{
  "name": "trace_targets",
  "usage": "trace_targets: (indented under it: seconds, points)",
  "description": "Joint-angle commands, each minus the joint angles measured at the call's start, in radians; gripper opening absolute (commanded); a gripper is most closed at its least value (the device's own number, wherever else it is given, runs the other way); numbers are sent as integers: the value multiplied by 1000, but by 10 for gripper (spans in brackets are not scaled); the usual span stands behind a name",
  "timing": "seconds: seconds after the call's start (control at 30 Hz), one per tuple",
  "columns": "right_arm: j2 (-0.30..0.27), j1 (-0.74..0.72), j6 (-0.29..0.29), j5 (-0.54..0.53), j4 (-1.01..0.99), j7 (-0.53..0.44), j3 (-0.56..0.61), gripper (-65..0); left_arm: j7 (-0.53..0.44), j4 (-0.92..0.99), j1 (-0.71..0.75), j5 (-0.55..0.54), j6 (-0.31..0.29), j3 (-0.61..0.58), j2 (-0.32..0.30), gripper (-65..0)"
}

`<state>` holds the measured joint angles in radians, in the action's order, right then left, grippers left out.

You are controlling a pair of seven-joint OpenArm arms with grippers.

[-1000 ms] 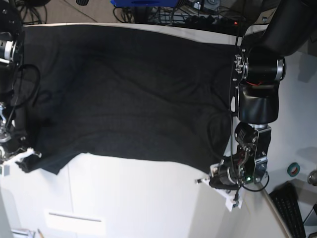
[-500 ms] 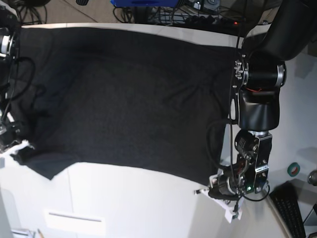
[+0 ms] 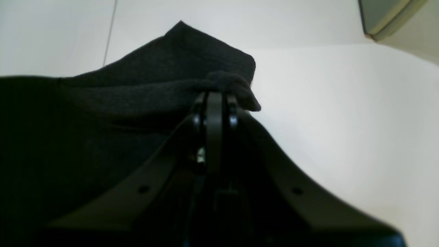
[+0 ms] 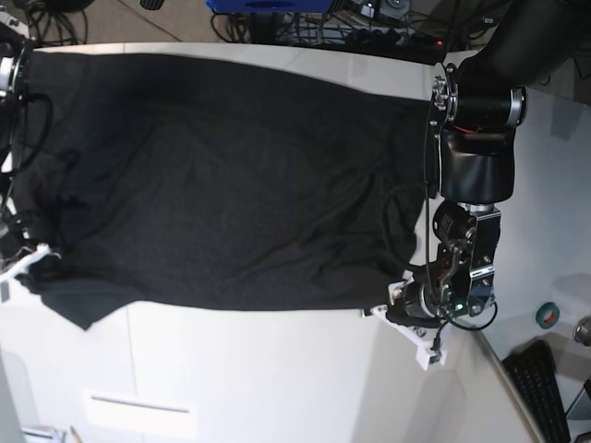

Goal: Layout the t-shirt on the table in an organized manner, then fold the t-shirt properly
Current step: 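Pull the shirt hem corner with the left gripper, stretching it taut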

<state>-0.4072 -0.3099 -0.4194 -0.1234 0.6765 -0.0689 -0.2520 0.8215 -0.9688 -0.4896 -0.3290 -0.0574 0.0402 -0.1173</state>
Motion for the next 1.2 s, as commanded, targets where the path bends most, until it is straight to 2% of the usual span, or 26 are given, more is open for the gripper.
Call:
trace_targets:
  seconds: [0.0,0.23,0.37,0.43,0.53,0.67,0.8,0.9,1.0,1.17]
  points:
    - [-19,-25,0,6,15,-30,-8,-650,-14,-29,-22,-5,-8,3,-6,-650]
    - [-26,-22,1,23,-39,-27,-8,-650,-4,-230,75,-5,-8,3,-9,-650]
    - [-31,12,1,44,-33,-27,-8,-650,-4,-316,162,-5,-8,3,-42,-650]
    - [-51,35,1,44,-33,-27,-8,-650,-3,-367,202,-6,-8,5,-49,-650]
    - [-54,73,1,38,-5,-26,-10,-650,63,-437,260,-6,-8,5,-86,-650]
    - [-54,156,1,38,91,-24,-27,-650,129,-522,326,-6,-8,59,-88,-650]
    - [-22,225,1,41,200,73,-180,-650,170,-596,371,-6,-12,114,-88,-650]
    - [-6,282,-3,41,289,140,-254,-650,204,-640,401,-6,-52,145,-89,-650]
    - [15,348,-3,41,380,185,-269,-650,261,-680,412,-6,-57,165,-84,-650]
    - [58,440,-3,41,477,205,-272,-650,275,-769,472,-6,-57,165,-84,-650]
